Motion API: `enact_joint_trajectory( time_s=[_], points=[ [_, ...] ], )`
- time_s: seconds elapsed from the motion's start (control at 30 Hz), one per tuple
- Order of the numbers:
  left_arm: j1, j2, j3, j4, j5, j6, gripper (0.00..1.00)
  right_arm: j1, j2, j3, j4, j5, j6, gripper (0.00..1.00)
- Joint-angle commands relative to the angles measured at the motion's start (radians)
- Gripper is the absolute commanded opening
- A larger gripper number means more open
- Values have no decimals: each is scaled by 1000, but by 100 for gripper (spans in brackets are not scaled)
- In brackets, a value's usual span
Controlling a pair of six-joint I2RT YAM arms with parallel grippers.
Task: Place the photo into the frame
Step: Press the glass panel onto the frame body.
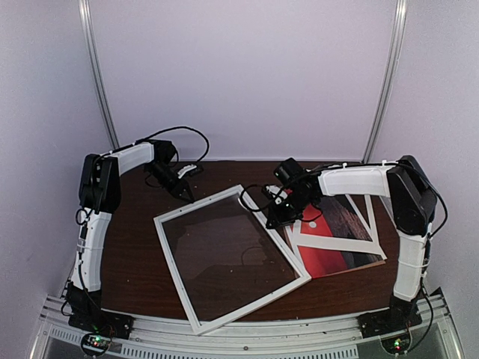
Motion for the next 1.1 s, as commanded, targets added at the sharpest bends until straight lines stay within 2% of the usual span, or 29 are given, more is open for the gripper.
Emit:
enact_joint_trajectory(
  time_s=[0.0,0.4,0.43,0.53,0.6,0.73,0.87,1.07],
  points=[
    [10,17,29,-21,6,2,0,-6,-9,-8,45,-23,21,0],
    [91,-11,55,-31,87,-97,0,-16,-1,-31,54,-5,30,0],
    [99,-11,56,-44,94,-100,5,-18,-1,-32,54,-5,30,0],
    [112,-16,42,-107,76,-68,35,-22,-4,-35,56,-7,29,0],
    [116,-30,4,-127,69,-44,49,-24,-4,-35,59,-9,27,0],
    [131,-43,-55,-146,74,-25,60,-27,3,-30,61,-20,26,0],
    [141,-43,-85,-181,86,4,60,-27,6,-30,63,-25,24,0],
    [145,-58,-111,-191,107,17,45,-28,13,-31,68,-31,25,0]
  ],
)
